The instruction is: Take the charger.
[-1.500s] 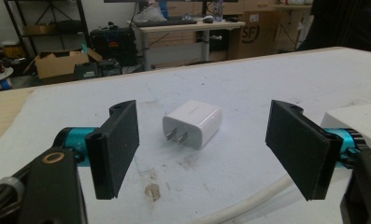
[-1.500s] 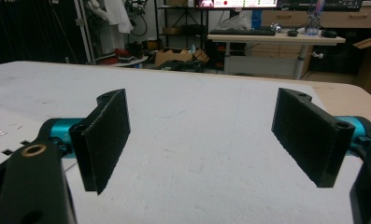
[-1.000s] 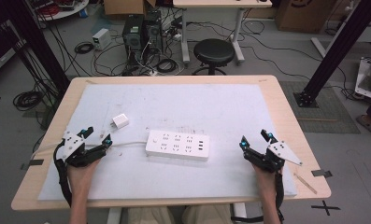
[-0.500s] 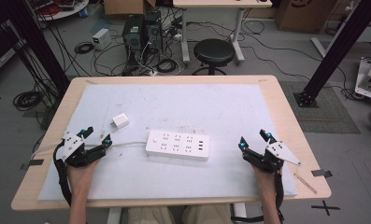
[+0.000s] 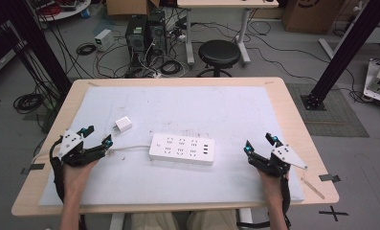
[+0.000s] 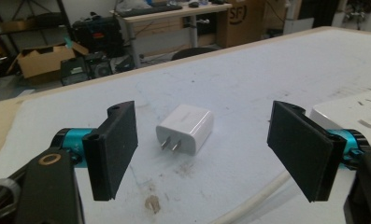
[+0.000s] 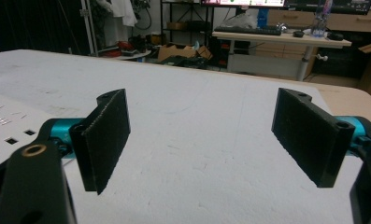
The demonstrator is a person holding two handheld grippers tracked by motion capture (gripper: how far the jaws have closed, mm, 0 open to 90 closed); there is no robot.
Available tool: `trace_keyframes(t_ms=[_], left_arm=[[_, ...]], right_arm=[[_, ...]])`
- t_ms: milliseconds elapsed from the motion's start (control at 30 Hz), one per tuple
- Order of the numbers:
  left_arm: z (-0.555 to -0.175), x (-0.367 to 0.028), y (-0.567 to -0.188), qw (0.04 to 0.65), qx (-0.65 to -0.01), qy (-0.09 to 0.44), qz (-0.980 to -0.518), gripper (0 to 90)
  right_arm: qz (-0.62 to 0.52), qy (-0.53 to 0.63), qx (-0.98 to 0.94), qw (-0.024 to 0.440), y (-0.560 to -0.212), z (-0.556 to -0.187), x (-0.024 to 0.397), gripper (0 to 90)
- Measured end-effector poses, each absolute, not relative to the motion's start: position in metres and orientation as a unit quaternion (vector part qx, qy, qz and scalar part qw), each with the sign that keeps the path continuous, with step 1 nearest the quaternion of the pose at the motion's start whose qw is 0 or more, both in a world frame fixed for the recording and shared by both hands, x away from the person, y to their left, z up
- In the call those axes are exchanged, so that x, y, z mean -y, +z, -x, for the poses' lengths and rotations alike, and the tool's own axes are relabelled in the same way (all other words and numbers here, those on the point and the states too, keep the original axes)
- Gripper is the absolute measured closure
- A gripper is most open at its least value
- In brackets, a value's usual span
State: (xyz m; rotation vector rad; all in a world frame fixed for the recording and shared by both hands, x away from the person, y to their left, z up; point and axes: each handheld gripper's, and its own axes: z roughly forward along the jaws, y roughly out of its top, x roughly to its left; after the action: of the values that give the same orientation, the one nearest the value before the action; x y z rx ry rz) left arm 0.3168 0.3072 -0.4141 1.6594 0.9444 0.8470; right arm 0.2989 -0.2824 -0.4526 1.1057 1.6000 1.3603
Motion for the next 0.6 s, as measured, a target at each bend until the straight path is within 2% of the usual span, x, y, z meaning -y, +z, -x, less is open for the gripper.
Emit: trace_keyframes(t_ms=[133, 600], left_arm=[[-0.334, -0.31, -0.396, 0.492, -0.383, 0.325, -0.711, 23.9], [-0.376, -0.294, -0.361, 0.458, -0.341, 0.304, -0.763, 23.9]], right_arm=[[-0.43, 0.53, -0.626, 0.376, -0.453, -0.299, 0.282, 19.6], [-0.427, 0.53, -0.629, 0.376, -0.453, -0.299, 0.282, 19.7]])
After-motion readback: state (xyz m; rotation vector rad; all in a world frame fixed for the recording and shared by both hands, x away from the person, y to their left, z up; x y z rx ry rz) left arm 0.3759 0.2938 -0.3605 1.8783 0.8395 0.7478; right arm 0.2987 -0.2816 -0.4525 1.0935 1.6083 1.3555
